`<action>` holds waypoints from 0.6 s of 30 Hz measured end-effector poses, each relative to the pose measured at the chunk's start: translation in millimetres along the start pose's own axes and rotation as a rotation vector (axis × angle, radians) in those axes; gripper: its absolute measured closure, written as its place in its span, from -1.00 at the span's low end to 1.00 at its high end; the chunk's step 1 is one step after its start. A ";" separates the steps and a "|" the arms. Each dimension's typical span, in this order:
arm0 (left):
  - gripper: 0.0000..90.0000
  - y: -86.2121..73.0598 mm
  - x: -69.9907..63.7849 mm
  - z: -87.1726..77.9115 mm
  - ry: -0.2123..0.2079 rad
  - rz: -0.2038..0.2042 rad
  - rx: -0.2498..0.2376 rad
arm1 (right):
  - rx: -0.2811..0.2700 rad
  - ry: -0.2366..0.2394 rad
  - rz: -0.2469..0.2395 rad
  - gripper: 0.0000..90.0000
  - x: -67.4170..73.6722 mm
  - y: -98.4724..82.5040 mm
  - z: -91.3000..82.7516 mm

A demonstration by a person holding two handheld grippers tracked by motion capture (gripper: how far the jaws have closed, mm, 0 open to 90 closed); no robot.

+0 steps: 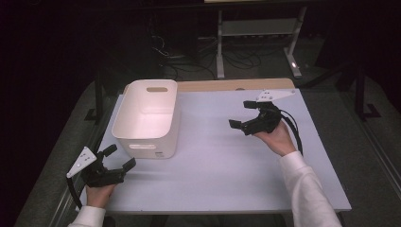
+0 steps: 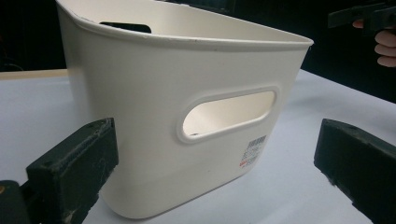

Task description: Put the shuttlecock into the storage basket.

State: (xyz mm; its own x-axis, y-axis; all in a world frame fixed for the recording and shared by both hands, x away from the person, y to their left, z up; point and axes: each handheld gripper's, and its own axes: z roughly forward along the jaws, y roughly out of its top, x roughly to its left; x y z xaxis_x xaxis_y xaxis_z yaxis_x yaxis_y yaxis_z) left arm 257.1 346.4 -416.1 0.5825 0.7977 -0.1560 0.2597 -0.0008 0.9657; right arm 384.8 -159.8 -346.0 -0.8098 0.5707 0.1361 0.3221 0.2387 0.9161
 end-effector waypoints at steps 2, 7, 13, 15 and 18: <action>-1.00 0.0 -0.1 -0.4 0.000 0.000 -0.003 | -0.005 0.000 0.000 -1.00 -0.1 -4.0 -3.0; -1.00 0.4 -0.8 -0.6 -0.009 0.012 -0.001 | -0.012 0.001 0.001 -1.00 1.1 -13.3 -8.3; -1.00 0.4 -0.7 -0.8 -0.004 0.010 -0.001 | -0.034 -0.010 -0.013 -1.00 3.8 -20.6 -17.2; -1.00 0.2 -0.7 0.0 -0.010 0.010 -0.004 | -0.037 -0.011 -0.005 -1.00 4.1 -23.6 -19.6; -1.00 -0.2 -1.9 1.3 -0.015 0.013 0.006 | -0.037 -0.015 -0.002 -1.00 4.1 -28.4 -23.3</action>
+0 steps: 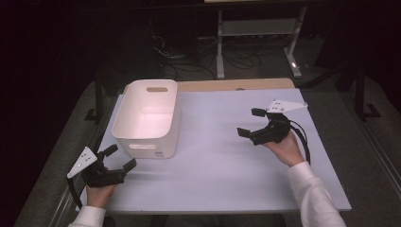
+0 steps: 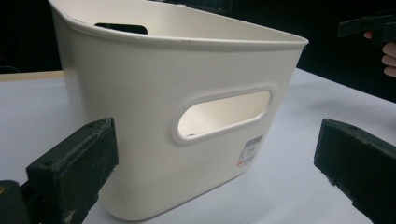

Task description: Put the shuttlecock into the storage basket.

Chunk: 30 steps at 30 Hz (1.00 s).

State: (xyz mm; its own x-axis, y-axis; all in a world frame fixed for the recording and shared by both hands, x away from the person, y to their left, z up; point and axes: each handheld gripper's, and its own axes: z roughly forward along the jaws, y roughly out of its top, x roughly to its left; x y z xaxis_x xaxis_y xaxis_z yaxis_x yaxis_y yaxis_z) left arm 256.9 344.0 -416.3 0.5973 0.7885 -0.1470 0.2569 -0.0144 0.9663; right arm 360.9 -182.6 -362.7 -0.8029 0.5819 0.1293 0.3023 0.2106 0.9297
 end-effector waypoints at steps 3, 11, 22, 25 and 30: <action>-1.00 0.0 -0.1 0.1 0.003 0.009 0.005 | 0.003 -0.004 0.002 -1.00 0.3 -4.1 -3.9; -1.00 -0.1 0.4 -0.4 0.004 0.005 0.001 | 0.001 -0.009 0.022 -1.00 -0.3 -12.6 -12.1; -1.00 0.0 0.4 -0.5 0.003 0.006 0.003 | -0.026 -0.025 0.022 -1.00 2.6 -21.9 -22.5; -1.00 0.0 0.4 -0.6 0.003 0.006 0.004 | -0.035 -0.023 0.018 -1.00 3.7 -23.8 -25.0; -1.00 0.0 0.7 -0.4 0.002 0.013 0.007 | -0.033 -0.025 0.023 -1.00 5.3 -29.5 -30.8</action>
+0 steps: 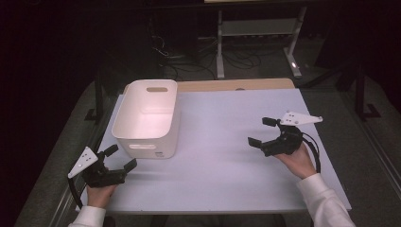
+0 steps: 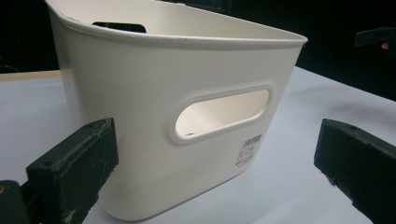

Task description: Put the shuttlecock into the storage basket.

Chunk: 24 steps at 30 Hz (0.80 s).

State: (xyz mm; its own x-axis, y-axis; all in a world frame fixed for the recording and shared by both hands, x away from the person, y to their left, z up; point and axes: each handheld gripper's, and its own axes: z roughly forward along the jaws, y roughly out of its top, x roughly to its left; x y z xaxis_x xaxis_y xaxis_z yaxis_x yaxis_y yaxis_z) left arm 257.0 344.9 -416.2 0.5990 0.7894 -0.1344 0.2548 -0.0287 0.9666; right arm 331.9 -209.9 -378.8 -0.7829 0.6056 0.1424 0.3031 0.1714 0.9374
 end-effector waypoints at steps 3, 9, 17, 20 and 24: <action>-1.00 0.0 0.1 0.2 -0.001 0.001 -0.002 | -0.002 0.000 0.002 -1.00 1.0 -3.1 -3.3; -1.00 0.0 -0.3 0.1 0.000 -0.002 -0.002 | -0.015 -0.016 -0.009 -1.00 4.2 -10.3 -11.7; -1.00 0.1 -0.2 0.1 -0.002 -0.001 -0.005 | -0.034 -0.043 0.002 -1.00 0.8 -19.7 -23.6; -1.00 -0.1 -0.2 0.5 -0.004 -0.002 -0.007 | -0.030 -0.052 0.005 -1.00 -0.2 -25.0 -28.5; -1.00 0.0 -0.3 0.4 -0.005 0.002 -0.006 | -0.026 -0.063 0.004 -1.00 -0.2 -31.5 -34.6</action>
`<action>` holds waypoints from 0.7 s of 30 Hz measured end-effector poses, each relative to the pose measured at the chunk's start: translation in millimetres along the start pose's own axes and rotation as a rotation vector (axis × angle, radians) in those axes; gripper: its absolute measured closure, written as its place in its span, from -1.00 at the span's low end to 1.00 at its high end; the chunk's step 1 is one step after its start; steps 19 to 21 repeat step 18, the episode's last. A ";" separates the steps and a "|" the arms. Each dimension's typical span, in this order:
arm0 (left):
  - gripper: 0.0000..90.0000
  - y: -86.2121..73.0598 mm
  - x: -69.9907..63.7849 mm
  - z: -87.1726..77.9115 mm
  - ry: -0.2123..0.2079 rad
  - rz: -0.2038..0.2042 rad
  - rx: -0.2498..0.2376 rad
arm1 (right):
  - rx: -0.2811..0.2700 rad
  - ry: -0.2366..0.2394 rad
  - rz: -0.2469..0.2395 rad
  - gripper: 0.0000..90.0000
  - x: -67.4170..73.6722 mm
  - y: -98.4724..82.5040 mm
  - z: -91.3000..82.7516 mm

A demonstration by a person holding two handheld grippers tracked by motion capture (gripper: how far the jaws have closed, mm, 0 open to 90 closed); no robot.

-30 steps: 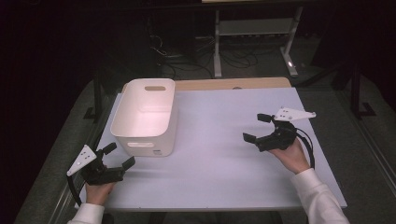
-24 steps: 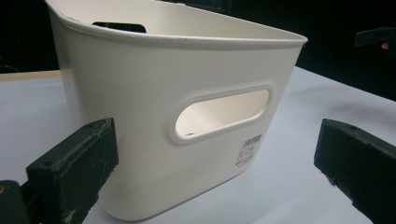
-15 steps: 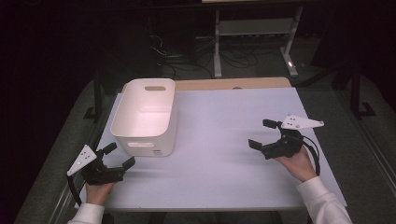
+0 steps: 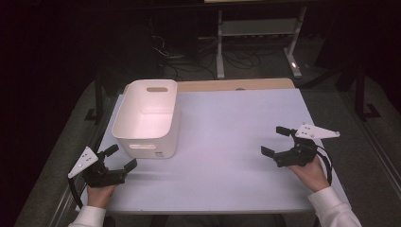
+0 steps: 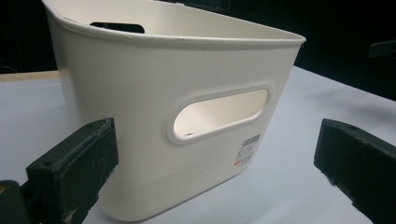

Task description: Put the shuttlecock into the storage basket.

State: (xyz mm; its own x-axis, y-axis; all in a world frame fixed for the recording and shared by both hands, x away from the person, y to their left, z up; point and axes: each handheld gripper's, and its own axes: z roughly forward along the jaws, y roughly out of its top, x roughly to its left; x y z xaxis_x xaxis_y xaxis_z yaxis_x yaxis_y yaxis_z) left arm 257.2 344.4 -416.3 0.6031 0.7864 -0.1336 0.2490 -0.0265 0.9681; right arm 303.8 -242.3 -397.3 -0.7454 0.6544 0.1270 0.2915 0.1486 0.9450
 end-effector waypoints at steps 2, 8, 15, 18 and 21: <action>-1.00 0.0 0.0 -0.2 0.000 -0.001 -0.002 | -0.007 -0.004 -0.001 -1.00 0.5 -1.4 -2.3; -1.00 0.2 -0.3 -0.6 -0.003 -0.003 -0.006 | -0.015 -0.014 -0.002 -1.00 1.1 -7.0 -8.4; -1.00 0.2 -0.2 -0.9 -0.005 -0.005 -0.006 | -0.004 -0.031 0.007 -1.00 0.4 -16.7 -15.2; -1.00 0.4 0.1 -1.8 -0.003 -0.006 -0.007 | -0.011 -0.041 0.006 -1.00 -0.1 -19.6 -18.1; -1.00 0.4 0.1 -1.8 -0.003 -0.006 -0.007 | -0.011 -0.041 0.006 -1.00 -0.1 -19.6 -18.1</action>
